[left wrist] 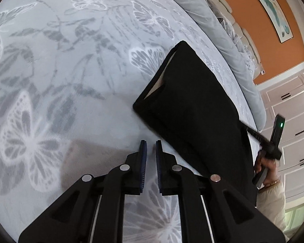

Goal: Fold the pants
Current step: 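Open both grippers and release the folded pants onto the bed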

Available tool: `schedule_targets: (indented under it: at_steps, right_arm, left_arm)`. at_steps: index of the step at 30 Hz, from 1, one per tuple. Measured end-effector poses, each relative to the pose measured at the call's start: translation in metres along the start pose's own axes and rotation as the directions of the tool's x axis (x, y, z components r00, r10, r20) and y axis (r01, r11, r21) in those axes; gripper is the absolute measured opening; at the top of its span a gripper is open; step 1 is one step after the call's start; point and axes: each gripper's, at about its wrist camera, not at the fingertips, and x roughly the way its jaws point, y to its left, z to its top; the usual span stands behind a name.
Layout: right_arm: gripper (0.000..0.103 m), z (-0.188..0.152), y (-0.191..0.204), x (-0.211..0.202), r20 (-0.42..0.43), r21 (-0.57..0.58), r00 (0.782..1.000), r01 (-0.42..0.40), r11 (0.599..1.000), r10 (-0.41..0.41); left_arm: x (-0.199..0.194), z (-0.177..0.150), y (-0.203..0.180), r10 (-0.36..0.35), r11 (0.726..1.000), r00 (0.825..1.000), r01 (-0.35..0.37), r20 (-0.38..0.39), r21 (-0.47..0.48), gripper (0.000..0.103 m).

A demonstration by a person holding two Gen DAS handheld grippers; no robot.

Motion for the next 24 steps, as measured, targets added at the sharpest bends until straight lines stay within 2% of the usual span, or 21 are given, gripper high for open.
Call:
schedule_targets:
  at_steps: [1,2,3,5,6,8,10,11,12,13,14,15,16,17,18,20,22,24]
  right_arm:
    - [0.0,0.006,-0.017,0.004,0.026,0.078,0.999,0.033,0.996,-0.035]
    - [0.0,0.009,-0.03,0.007,0.038,0.128,0.994,0.097,0.987,-0.103]
    - [0.0,0.009,-0.037,0.008,0.038,0.15,0.993,0.108,0.983,-0.115]
    - [0.0,0.003,-0.048,-0.011,0.101,0.23,0.993,0.03,0.973,-0.055]
    - [0.004,-0.001,-0.047,-0.024,0.134,0.233,0.99,-0.001,0.973,-0.031]
    - [0.004,-0.019,-0.032,-0.053,0.175,0.167,0.984,-0.054,0.984,0.024]
    - [0.001,-0.034,-0.015,-0.054,0.133,0.121,0.988,-0.097,0.988,0.081]
    - [0.0,-0.039,-0.006,-0.042,0.09,0.118,0.988,-0.135,0.984,0.125]
    - [0.0,-0.04,0.0,-0.031,0.063,0.116,0.989,-0.138,0.984,0.131]
    - [0.0,-0.037,0.006,-0.013,0.027,0.106,0.995,-0.1,0.989,0.098]
    - [0.0,-0.031,0.008,0.011,-0.005,0.1,0.998,-0.058,0.993,0.059]
    - [0.0,-0.026,0.005,0.015,0.021,0.125,0.998,-0.063,0.99,0.06]
    - [0.0,-0.017,-0.001,0.015,0.045,0.184,0.997,-0.064,0.981,0.056]
    - [0.0,-0.011,-0.007,0.007,0.054,0.247,0.997,-0.065,0.967,0.053]
    - [0.004,-0.009,-0.009,-0.004,0.084,0.28,0.995,-0.07,0.957,0.049]
    - [0.005,-0.013,-0.012,-0.046,0.162,0.271,0.985,-0.098,0.958,0.055]
    - [0.007,-0.039,-0.017,-0.102,0.215,0.201,0.977,-0.028,0.979,-0.017]
    - [0.014,-0.083,-0.042,-0.153,0.242,0.212,0.969,0.002,0.977,-0.055]
  left_arm:
    - [0.0,-0.001,0.0,0.002,1.0,1.0,-0.002,0.008,0.002,0.008]
    - [-0.001,-0.002,-0.002,0.009,1.0,1.0,-0.01,0.013,0.01,0.008]
    - [-0.001,-0.002,-0.003,0.015,1.0,1.0,-0.015,0.02,0.016,0.008]
    - [-0.011,-0.006,-0.01,0.032,0.999,0.999,-0.033,0.04,0.041,0.008]
    - [-0.021,-0.008,-0.014,0.022,0.998,0.998,-0.026,0.065,0.061,0.008]
    - [-0.038,-0.009,-0.023,0.008,0.995,0.994,-0.018,0.108,0.097,0.008]
    - [-0.054,-0.006,-0.039,-0.025,0.992,0.987,0.005,0.162,0.123,0.009]
    - [-0.054,-0.002,-0.046,-0.04,0.992,0.986,0.02,0.165,0.124,0.011]
    - [-0.05,0.003,-0.053,-0.056,0.992,0.986,0.037,0.157,0.124,0.018]
    - [-0.035,0.009,-0.062,-0.065,0.991,0.989,0.048,0.133,0.126,0.023]
    - [-0.021,0.013,-0.065,-0.03,0.992,0.993,0.016,0.113,0.126,0.035]
    - [-0.007,0.016,-0.068,0.023,0.992,0.995,-0.035,0.098,0.124,0.036]
    - [0.014,0.017,-0.068,0.115,0.984,0.99,-0.125,0.077,0.13,0.034]
    - [0.024,0.017,-0.066,0.145,0.978,0.987,-0.154,0.074,0.142,0.033]
    - [0.022,0.014,-0.069,0.151,0.973,0.983,-0.167,0.108,0.161,0.033]
    - [0.008,0.011,-0.074,0.157,0.97,0.98,-0.177,0.124,0.167,0.033]
    - [-0.016,0.004,-0.08,0.134,0.971,0.977,-0.162,0.164,0.176,0.033]
    - [-0.039,-0.003,-0.093,0.12,0.965,0.972,-0.162,0.203,0.207,0.035]
